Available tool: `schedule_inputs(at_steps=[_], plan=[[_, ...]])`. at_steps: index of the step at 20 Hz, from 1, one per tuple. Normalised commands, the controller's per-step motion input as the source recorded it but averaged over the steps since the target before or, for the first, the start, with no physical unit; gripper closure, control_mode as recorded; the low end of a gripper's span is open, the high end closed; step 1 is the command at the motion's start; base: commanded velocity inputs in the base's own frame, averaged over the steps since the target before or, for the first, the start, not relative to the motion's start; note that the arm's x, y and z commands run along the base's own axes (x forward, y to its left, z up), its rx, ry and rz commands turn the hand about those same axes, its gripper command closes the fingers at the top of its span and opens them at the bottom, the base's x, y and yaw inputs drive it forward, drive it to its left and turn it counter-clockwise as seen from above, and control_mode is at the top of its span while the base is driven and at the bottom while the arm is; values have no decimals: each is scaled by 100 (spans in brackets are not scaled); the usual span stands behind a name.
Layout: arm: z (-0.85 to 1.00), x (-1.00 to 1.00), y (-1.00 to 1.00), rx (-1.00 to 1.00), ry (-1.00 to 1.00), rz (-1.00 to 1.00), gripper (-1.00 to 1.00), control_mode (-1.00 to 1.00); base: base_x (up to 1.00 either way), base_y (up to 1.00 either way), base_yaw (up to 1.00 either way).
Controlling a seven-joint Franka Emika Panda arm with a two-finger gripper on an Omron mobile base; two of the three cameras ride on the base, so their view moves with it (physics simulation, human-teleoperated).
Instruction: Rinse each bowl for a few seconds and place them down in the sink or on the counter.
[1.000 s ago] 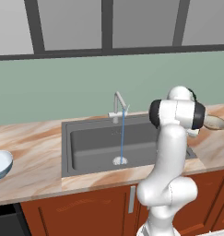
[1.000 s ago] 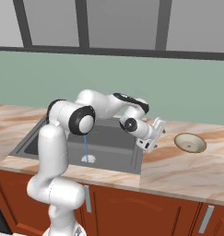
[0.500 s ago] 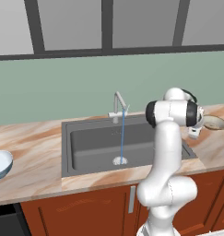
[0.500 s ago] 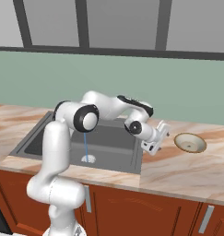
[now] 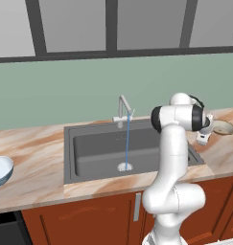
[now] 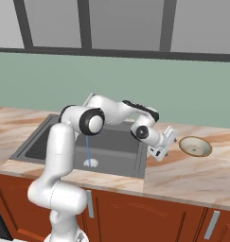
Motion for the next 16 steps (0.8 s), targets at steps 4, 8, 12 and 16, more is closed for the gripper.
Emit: schedule_inputs(at_steps=[4, 8, 12, 16], plan=[[7, 19, -26, 4, 3, -2, -100, -100, 0, 0, 0], [7, 19, -26, 4, 2, -2, -100, -100, 0, 0, 0], [5, 18, -28, 5, 3, -2, -100, -100, 0, 0, 0], [3, 18, -26, 5, 3, -1, -100, -100, 0, 0, 0]])
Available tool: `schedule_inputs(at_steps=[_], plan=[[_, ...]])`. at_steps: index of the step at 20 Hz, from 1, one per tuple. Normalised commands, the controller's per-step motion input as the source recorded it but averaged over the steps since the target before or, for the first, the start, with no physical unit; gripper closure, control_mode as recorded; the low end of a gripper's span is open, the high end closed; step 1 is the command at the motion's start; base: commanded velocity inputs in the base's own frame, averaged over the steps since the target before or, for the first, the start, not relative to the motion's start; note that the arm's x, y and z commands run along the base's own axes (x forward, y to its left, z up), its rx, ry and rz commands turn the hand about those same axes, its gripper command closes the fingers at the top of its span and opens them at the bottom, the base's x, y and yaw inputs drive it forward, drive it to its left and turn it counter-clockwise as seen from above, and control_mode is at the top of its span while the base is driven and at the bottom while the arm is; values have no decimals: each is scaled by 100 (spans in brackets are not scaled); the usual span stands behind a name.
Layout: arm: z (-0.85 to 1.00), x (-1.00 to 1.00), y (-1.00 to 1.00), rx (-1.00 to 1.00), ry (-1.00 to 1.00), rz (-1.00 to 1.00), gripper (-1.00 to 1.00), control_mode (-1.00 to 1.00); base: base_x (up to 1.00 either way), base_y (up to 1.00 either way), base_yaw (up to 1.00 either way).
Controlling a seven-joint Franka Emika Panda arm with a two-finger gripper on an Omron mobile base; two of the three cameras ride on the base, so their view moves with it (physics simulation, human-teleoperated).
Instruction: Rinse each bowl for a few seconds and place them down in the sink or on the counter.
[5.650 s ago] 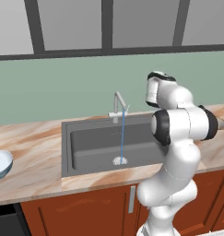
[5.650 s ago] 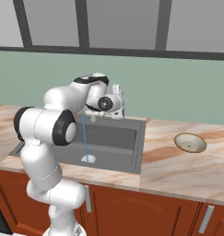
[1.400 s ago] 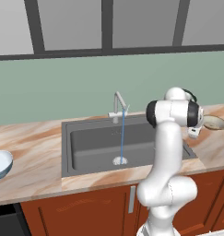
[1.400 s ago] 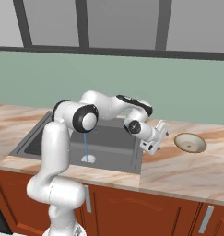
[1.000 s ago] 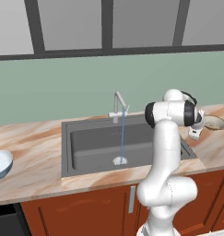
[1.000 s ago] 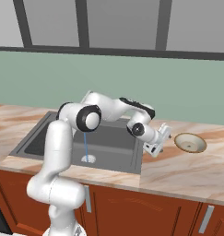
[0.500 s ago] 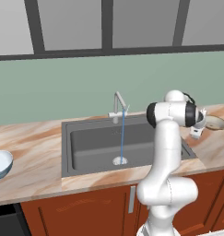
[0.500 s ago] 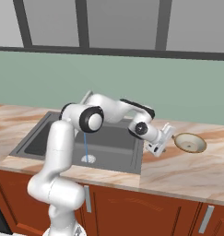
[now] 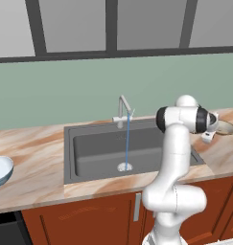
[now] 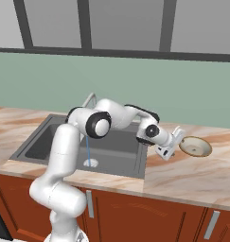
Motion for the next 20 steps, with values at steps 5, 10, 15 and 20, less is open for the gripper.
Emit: schedule_inputs(at_steps=[5, 10, 15, 20], plan=[[4, 20, -20, 2, 0, 0, -100, -100, 0, 0, 0], [0, 21, -15, 1, 0, 0, -100, -100, 0, 0, 0], [-8, 23, -15, 2, 2, 0, -100, -100, 0, 0, 0], [-20, 11, -25, 5, 5, 0, 100, -100, 0, 0, 0]])
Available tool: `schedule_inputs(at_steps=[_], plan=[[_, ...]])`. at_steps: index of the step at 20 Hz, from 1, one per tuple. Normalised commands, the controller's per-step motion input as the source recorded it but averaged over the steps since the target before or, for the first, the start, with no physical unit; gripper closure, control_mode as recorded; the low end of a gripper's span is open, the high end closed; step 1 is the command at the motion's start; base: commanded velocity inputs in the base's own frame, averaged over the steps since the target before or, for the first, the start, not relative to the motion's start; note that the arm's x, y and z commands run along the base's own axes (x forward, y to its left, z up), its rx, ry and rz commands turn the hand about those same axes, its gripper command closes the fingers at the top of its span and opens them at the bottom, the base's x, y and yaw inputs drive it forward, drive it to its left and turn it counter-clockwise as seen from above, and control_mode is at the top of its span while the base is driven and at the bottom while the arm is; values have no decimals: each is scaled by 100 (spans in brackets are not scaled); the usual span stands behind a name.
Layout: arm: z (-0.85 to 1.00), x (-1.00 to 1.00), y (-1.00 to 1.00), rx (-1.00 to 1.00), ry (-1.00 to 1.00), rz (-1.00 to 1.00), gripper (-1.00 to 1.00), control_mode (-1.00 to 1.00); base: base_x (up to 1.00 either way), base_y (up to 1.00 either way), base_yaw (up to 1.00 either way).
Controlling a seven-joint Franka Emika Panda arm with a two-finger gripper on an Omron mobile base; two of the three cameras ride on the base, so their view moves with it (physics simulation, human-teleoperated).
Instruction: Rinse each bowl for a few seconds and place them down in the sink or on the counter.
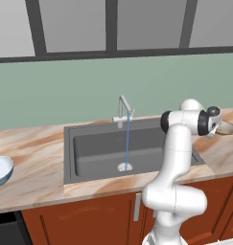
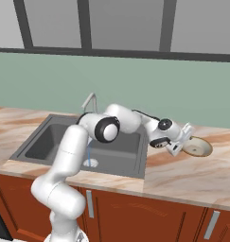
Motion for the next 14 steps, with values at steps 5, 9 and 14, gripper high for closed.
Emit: schedule_inputs(at_steps=[5, 9, 14], plan=[[-32, 5, -26, 6, 8, -2, 100, -100, 0, 0, 0], [-49, 7, -15, 6, 10, -1, 100, -100, 0, 0, 0], [-35, 2, -10, 4, 6, -1, 100, -100, 0, 0, 0]])
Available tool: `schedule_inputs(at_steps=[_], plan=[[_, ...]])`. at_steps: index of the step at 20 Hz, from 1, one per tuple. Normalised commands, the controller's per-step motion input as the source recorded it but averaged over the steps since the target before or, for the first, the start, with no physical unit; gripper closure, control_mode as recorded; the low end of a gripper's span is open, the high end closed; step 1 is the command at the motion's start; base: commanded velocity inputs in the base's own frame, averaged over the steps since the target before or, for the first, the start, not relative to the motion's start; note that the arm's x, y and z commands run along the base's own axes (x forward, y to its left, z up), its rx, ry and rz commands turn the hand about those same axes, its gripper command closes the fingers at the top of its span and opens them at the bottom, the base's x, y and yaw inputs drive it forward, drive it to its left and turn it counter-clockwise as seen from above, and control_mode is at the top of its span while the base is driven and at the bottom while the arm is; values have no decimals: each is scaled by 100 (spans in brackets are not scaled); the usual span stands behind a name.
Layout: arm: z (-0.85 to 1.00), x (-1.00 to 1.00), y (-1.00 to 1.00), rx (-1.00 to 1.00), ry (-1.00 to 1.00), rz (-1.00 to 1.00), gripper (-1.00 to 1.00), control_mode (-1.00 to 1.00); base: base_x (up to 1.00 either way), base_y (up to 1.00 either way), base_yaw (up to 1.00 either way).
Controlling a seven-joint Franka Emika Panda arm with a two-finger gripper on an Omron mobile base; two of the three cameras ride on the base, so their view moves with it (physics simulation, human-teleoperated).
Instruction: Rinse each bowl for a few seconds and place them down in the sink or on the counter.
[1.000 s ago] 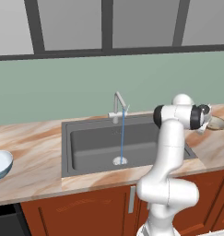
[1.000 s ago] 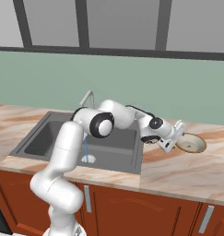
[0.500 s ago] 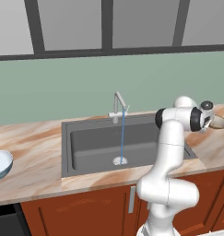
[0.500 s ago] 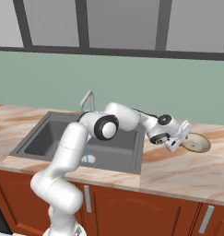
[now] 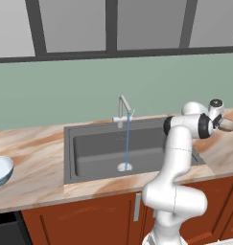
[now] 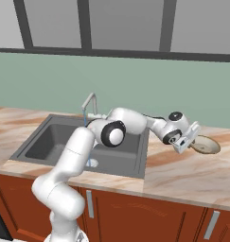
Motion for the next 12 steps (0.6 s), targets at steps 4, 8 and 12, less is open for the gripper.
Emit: schedule_inputs(at_steps=[4, 8, 12], plan=[[-2, -9, -2, 2, 0, 0, 100, -100, 0, 0, 0], [0, -32, 12, 0, -6, 0, 100, -100, 0, 0, 0], [1, -43, 28, -6, -14, 0, 100, -100, 0, 0, 0]])
